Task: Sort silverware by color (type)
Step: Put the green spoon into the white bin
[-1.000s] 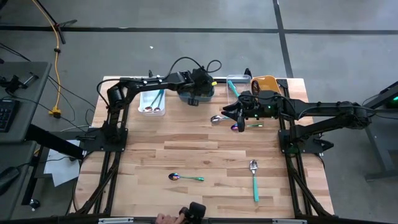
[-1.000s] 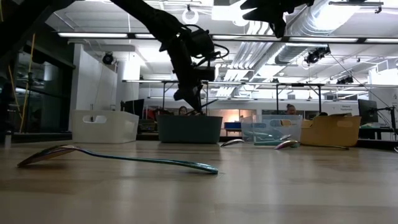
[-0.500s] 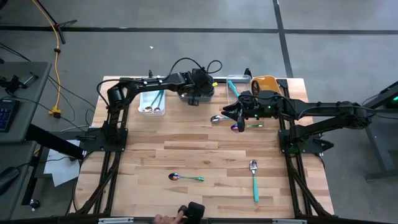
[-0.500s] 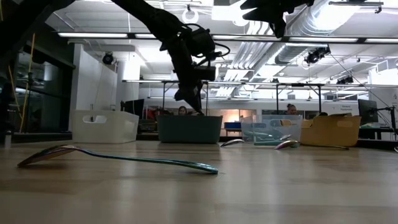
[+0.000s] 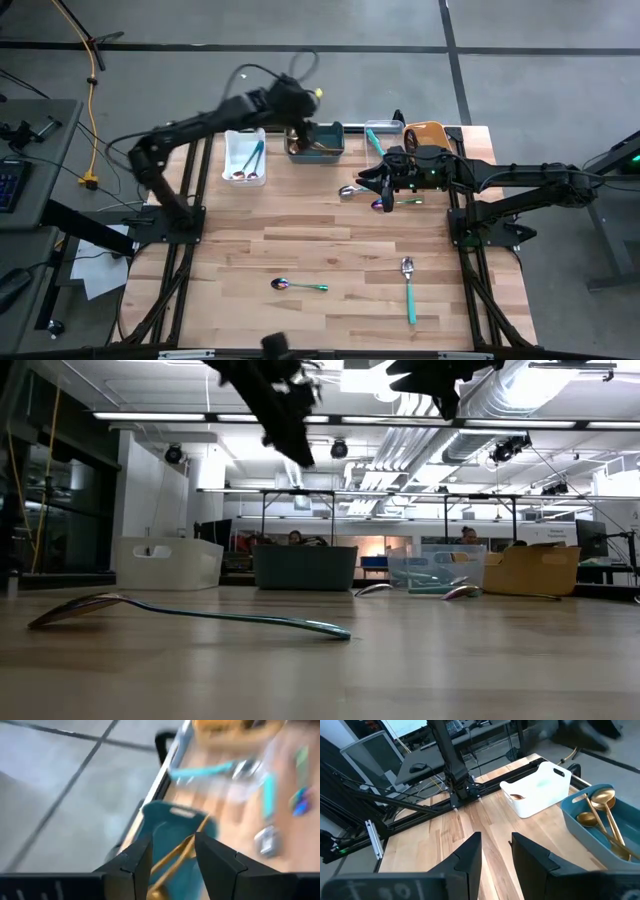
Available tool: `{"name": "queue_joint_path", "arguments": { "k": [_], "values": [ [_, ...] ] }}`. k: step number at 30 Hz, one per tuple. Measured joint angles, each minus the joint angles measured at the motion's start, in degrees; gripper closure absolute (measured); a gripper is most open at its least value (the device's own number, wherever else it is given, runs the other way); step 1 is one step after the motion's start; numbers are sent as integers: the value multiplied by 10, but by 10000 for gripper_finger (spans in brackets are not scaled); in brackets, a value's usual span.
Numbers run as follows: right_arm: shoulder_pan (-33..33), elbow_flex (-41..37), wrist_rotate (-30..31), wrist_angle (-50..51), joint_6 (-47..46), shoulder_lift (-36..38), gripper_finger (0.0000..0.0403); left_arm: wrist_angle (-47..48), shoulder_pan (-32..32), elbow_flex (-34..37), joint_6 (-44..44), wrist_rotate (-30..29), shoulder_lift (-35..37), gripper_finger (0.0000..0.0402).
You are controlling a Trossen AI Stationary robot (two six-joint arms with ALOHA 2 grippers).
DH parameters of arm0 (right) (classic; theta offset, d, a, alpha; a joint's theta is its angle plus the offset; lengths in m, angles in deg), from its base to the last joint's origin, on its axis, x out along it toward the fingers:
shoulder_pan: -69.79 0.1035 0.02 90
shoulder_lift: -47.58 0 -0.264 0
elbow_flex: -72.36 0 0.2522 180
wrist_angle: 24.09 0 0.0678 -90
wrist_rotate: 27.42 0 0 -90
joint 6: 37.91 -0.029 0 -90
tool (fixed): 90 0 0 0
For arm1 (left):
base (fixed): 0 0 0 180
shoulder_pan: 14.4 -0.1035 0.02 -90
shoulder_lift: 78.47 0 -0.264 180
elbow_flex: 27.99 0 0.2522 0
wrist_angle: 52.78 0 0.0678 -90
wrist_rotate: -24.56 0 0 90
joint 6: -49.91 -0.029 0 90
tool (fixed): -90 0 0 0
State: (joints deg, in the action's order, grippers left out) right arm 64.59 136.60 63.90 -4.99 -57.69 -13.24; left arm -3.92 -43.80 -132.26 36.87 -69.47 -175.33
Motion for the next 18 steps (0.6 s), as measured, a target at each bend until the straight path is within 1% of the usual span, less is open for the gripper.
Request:
{"name": "queue_joint_path", "arguments": {
  "k": [3, 5, 7, 10, 14, 18],
  "values": [
    [0, 0, 0, 0, 5, 0, 302, -13, -1, 34, 63, 50, 69, 261],
    [0, 0, 0, 0, 4, 0, 302, -34, 7, 67, 86, 65, 118, 261],
    [0, 0, 0, 0, 3, 0, 302, -54, 22, 108, 105, 67, 169, 261],
    [0, 0, 0, 0, 4, 0, 302, -109, 52, 181, 142, 67, 247, 261],
    [0, 0, 0, 0, 7, 0, 302, -213, 110, 292, 206, 67, 341, 261],
    [0, 0, 0, 0, 3, 0, 302, -325, 177, 395, 244, 64, 408, 261]
  ]
}}
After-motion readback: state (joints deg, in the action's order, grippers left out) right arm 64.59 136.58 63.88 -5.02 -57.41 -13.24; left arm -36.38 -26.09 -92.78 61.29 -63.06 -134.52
